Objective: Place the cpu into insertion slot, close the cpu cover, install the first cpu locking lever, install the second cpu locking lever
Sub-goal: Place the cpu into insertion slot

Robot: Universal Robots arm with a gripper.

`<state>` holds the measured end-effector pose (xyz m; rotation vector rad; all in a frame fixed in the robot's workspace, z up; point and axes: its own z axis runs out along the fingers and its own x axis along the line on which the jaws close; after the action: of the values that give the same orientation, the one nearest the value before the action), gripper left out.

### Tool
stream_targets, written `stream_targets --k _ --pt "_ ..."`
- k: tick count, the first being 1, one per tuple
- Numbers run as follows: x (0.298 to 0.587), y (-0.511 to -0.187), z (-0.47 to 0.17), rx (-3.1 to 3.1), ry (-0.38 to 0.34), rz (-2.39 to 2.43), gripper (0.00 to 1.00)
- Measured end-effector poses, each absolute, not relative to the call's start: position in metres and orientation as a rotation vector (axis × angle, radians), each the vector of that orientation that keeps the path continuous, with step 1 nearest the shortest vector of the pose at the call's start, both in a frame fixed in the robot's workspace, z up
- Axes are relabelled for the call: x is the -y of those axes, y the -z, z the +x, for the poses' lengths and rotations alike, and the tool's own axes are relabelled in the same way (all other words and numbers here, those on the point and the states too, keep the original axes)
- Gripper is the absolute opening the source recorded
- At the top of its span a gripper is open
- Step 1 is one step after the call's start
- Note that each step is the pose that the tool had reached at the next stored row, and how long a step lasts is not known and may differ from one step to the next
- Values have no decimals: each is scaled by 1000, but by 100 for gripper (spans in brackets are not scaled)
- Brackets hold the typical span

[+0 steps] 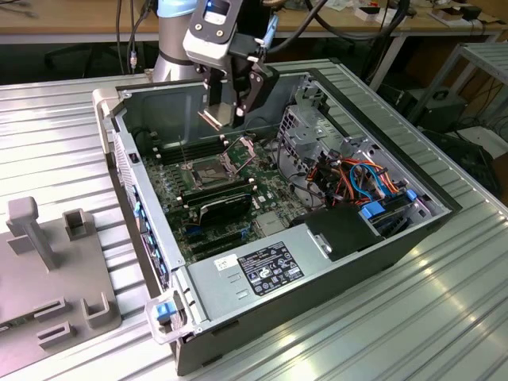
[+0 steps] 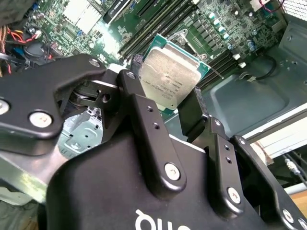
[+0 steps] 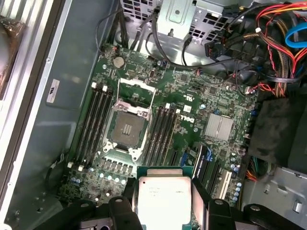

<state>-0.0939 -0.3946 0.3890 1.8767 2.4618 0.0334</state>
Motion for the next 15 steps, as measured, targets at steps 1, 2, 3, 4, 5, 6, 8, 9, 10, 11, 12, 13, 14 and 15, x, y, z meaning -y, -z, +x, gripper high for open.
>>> stream_targets --k 1,2,3,4,5,6,8,9,10,11,12,13,14,15 --pt "395 -389 -94 -2453 -33 1888 55" --pt "395 -389 -94 -2444 -33 1899 55" --pt "395 -389 -94 -2433 -32 1913 55" --pt "395 -389 -94 -2424 -32 1925 55" --pt "395 -389 -94 -2413 -31 1939 55" --pt "395 -389 -94 -2404 -31 1949 55" --pt "395 -389 -94 -2381 -30 1977 55" --pt "395 -389 -94 -2373 -30 1987 55" --pt "395 -389 -94 -2363 -30 1998 55" --pt "395 -389 -94 -2357 -29 2005 55" --pt "395 -389 -94 -2350 -29 2013 55" --pt "395 -389 -94 -2343 -29 2021 55" --pt "395 -388 -94 -2331 -29 2035 55" --pt "395 -388 -94 -2318 -28 2049 55"
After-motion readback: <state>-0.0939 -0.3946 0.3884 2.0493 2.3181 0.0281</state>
